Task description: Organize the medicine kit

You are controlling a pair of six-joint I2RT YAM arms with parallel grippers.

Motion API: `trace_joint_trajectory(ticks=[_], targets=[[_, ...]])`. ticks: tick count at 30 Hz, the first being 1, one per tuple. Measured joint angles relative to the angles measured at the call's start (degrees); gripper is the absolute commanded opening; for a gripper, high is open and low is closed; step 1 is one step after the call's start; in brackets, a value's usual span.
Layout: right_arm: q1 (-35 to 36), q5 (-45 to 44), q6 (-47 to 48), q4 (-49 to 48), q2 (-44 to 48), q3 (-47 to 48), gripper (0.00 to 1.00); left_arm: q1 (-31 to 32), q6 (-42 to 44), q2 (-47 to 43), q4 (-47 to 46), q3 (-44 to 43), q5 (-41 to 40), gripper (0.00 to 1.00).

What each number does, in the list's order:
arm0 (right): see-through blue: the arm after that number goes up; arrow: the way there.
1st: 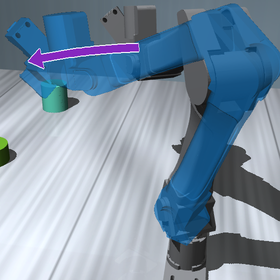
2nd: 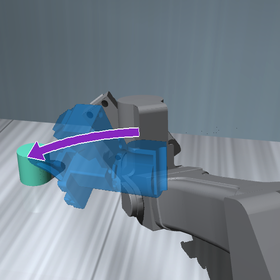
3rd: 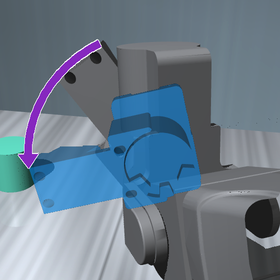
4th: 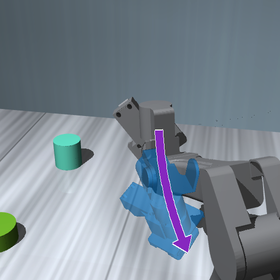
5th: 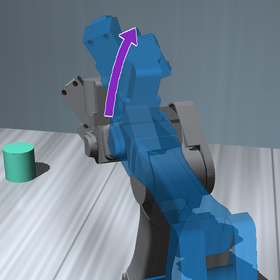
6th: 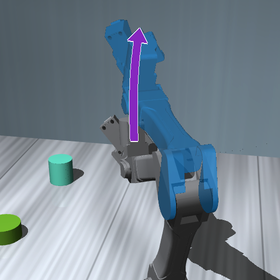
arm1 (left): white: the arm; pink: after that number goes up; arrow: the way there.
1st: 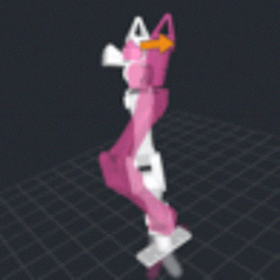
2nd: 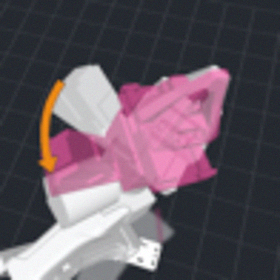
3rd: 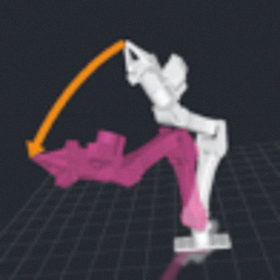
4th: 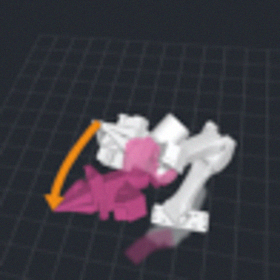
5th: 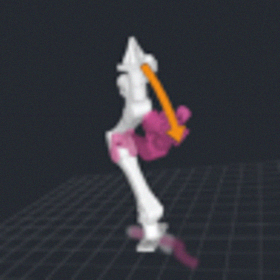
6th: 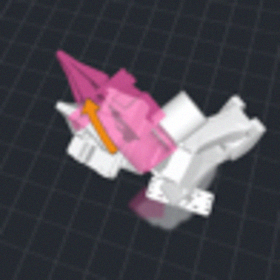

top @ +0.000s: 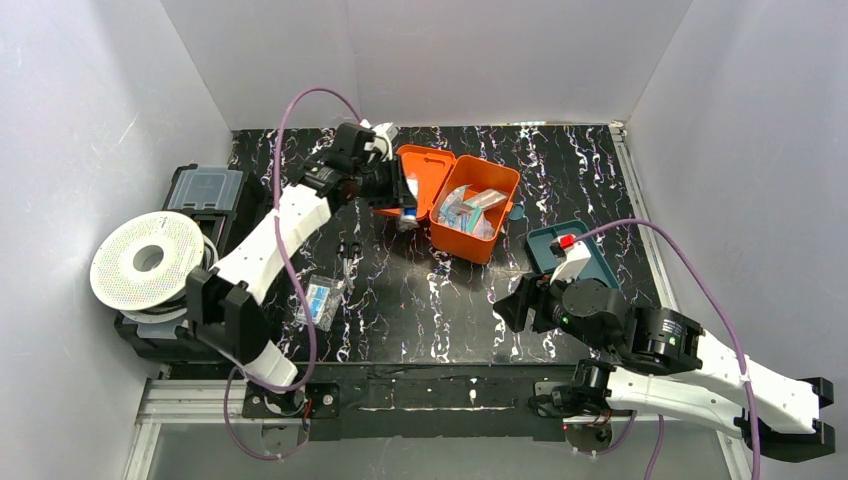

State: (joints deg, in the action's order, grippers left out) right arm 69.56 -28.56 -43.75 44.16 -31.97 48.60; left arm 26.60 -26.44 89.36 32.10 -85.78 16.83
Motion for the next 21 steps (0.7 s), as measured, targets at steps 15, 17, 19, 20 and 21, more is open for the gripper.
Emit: trace_joint_trajectory(ticks=[15, 17, 19, 20, 21], targets=[[0.0, 2.27, -0.31, -1.08, 2.7, -1.41, 0.77, 5.78, -6.79, 23.95, -11.13, -15.77, 6.78, 0.12], [0.0, 2.56, -0.45, -1.08, 3.03, -2.0, 0.77, 6.2, -7.18, 26.99, -11.26, -18.24, 7.18, 0.13], [0.0, 3.03, -0.57, -1.19, 3.18, -2.49, 0.77, 6.49, -7.27, 29.47, -11.27, -20.1, 7.48, 0.16], [0.0, 3.24, -0.64, -1.22, 3.17, -2.64, 0.77, 6.65, -7.27, 30.86, -11.09, -21.3, 7.59, 0.19], [0.0, 3.34, -0.66, -1.21, 3.16, -2.67, 0.78, 6.81, -7.24, 32.14, -11.06, -22.3, 7.58, 0.21]])
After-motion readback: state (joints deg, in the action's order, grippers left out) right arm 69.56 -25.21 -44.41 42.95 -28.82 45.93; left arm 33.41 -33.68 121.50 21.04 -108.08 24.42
